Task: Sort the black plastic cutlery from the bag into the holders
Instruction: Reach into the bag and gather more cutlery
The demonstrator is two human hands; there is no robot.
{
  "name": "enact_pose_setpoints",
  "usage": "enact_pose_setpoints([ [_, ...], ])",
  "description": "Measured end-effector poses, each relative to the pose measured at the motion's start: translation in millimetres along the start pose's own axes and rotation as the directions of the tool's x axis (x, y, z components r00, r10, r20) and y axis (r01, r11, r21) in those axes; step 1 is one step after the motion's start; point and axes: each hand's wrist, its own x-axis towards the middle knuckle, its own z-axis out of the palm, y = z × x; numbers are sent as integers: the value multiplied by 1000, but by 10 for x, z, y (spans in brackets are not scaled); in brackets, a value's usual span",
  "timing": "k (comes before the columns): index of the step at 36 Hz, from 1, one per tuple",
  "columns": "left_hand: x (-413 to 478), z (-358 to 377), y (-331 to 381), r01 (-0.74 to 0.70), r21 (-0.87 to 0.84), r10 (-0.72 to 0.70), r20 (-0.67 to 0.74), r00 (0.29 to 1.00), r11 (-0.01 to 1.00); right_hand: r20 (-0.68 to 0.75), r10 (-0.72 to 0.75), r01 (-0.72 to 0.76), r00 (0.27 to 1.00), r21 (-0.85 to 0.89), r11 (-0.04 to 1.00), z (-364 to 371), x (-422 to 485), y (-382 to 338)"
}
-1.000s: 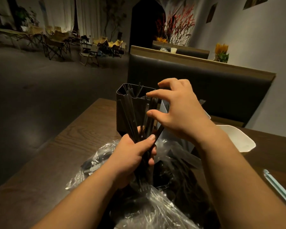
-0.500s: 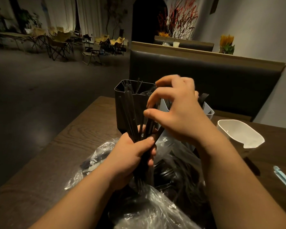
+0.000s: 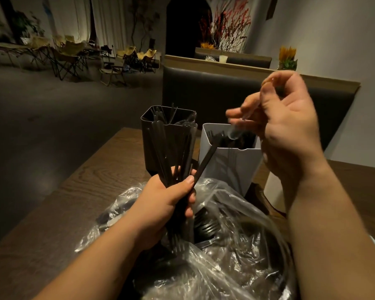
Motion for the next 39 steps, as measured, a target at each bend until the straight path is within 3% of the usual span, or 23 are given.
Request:
enact_pose_setpoints([
  [3,-4,7,-8,-26,-10,26,14,1000,1000,34,-4,6,999,-51,999,-96,-38,1],
  [6,-13,38,-14,-39,-54,41,25,999,998,130,20,15,991,-263,965,-204,-71,32],
  [11,-45,167,-56,-35,-196,44,43,998,980,261,273,-92,926,-546,833,-367,-144,6],
  [14,-67,251,-103,-18,-210,29,50,998,978,294,363,-173,884,-516,839,-538,-190,-61],
  [16,-80,297,-141,-26,-187,36,51,998,982,320,340,-158,884,-478,864,-682,-222,-123],
  [24,-87,665,-105,-49,-61,55,103,993,997,80,122,-54,989,-577,815,-1150,-143,-153],
  [26,-50,851,-95,-58,-36,62,126,990,998,84,155,-59,984,-670,740,-1240,-94,-123],
  [30,45,1212,-121,-60,-33,63,121,991,998,107,369,-135,923,-809,573,-1503,-59,-93],
  [36,34,1327,-268,-113,1,113,6,994,994,-91,193,-191,977,-777,600,-1817,-47,57],
  [39,4,1291,-333,-126,34,127,-35,991,991,-86,225,-206,970,-782,588,-1827,-46,141],
])
